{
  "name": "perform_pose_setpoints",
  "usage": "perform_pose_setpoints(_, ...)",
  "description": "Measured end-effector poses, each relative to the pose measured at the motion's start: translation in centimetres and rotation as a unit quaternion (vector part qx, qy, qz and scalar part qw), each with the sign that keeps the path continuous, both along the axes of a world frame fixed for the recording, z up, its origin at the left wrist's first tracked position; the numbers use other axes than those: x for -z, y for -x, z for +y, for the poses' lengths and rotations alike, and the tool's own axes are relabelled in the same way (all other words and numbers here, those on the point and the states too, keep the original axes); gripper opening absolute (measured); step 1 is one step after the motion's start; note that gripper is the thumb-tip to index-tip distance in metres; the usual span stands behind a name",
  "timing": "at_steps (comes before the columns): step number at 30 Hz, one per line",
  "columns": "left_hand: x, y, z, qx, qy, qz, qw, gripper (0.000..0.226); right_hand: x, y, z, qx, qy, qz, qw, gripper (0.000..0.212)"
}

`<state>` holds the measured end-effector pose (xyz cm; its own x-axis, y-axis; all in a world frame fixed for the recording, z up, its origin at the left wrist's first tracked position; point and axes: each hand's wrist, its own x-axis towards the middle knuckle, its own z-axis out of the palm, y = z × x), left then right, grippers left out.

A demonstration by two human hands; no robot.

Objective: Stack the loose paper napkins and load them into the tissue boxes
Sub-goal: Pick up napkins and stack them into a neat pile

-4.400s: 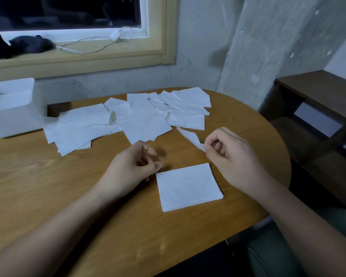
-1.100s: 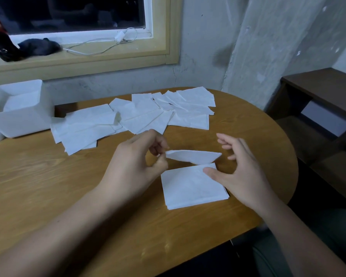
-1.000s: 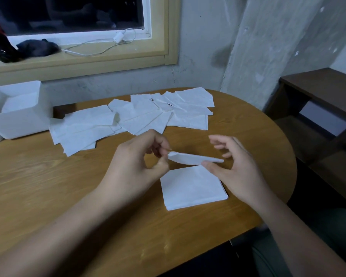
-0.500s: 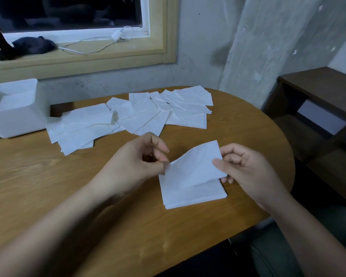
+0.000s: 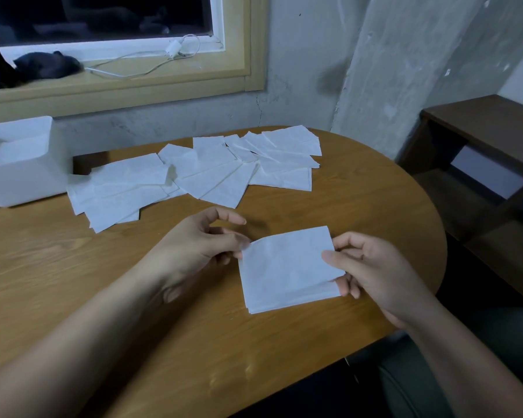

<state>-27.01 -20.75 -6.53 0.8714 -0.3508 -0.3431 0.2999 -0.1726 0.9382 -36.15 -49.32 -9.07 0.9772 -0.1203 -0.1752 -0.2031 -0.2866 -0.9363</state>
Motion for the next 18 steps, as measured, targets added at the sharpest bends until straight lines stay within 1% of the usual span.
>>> perform_pose_setpoints(3, 0.5, -0.1, 0.1, 0.022, -0.027, 0.005, 0.999, 0.043, 0.1, -0.1, -0.1, -0.001, 0.019, 0.019, 1.0, 0.008)
perform_pose_setpoints(5, 1.1, -0.1, 0.1, 0.033, -0.047, -0.014, 0.998, 0.044, 0.3, -0.1, 0.0, 0.002, 0.049, 0.024, 0.999, 0.009)
perform_pose_setpoints(8, 1.5, 0.1, -0.1, 0.042, -0.102, -0.076, 0.991, 0.039, 0.6, 0.0, 0.1, 0.006, 0.089, 0.013, 0.996, 0.011)
perform_pose_setpoints(12, 2.3, 0.1, -0.1, 0.044, -0.197, -0.185, 0.962, 0.036, 0.8, 0.0, 0.4, -0.001, 0.146, -0.005, 0.989, 0.017)
perform_pose_setpoints(15, 3.1, -0.2, 0.1, 0.043, -0.224, -0.235, 0.945, 0.037, 1.2, 0.1, 0.7, 0.01, 0.203, -0.025, 0.979, 0.024)
perform_pose_setpoints(18, 3.8, -0.7, 0.2, 0.029, -0.24, -0.272, 0.931, 0.033, 1.5, -0.1, 0.5, 0.034, 0.254, -0.056, 0.965, 0.029)
